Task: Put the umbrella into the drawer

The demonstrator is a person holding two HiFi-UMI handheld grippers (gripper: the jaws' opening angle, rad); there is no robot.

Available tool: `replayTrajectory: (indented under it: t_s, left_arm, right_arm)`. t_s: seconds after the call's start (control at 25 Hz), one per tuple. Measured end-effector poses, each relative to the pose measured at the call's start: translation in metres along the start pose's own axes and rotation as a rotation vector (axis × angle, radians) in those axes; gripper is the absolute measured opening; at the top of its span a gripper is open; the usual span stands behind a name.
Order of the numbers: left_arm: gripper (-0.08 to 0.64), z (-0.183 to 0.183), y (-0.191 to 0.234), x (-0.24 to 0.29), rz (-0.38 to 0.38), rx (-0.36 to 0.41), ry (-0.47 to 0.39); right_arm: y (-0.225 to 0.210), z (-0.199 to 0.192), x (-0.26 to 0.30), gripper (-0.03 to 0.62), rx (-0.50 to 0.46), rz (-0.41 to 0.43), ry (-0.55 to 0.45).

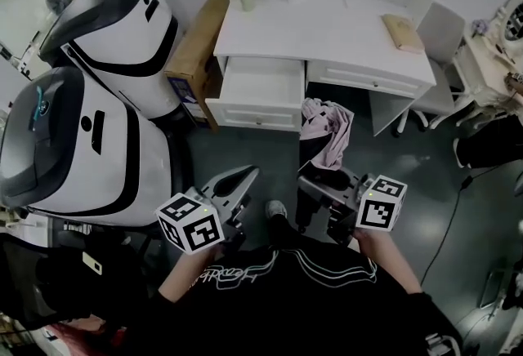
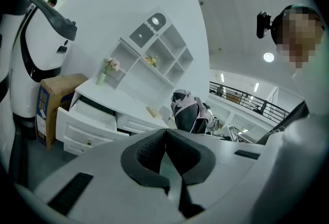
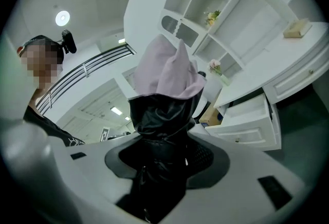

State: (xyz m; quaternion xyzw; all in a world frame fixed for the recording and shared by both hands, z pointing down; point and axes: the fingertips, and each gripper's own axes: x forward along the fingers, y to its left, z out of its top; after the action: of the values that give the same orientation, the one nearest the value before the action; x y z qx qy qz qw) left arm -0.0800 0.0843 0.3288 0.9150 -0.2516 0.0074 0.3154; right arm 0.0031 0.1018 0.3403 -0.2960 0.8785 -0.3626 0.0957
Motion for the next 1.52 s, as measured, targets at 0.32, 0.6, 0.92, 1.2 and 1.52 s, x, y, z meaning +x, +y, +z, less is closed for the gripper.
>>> replayTrajectory:
  t_s: [0.32, 0.6, 0.92, 1.2, 1.52]
  left_arm:
    - [0.020, 0.100, 0.064, 0.112, 0.051, 0.063, -0.008]
    - [0.020, 0.125, 0.103, 0.138, 0.100, 0.082, -0.014]
    - [0.020, 0.138, 0.164, 0.159, 0.132, 0.028, 0.007]
    - [0.020, 0.151, 0.224, 0.200, 0.150, -0.025, 0.044]
    - [0.020, 0.157, 0.298, 0.229, 0.198, -0.094, 0.104]
  right_arm:
    - [-0.099, 0.109, 0.042, 0.221, -0.051, 0.036, 0.044]
    - [-0.148, 0.161, 0.069, 0.221, -0.056, 0.029, 0.025]
    - [-0.185, 0.202, 0.108, 0.221, -0.065, 0.002, 0.024]
    - [-0.245, 0.218, 0.141, 0.221, -0.115, -0.073, 0.093]
    - [-0.314, 0.214, 0.199, 0.221, -0.273, -0.133, 0.279]
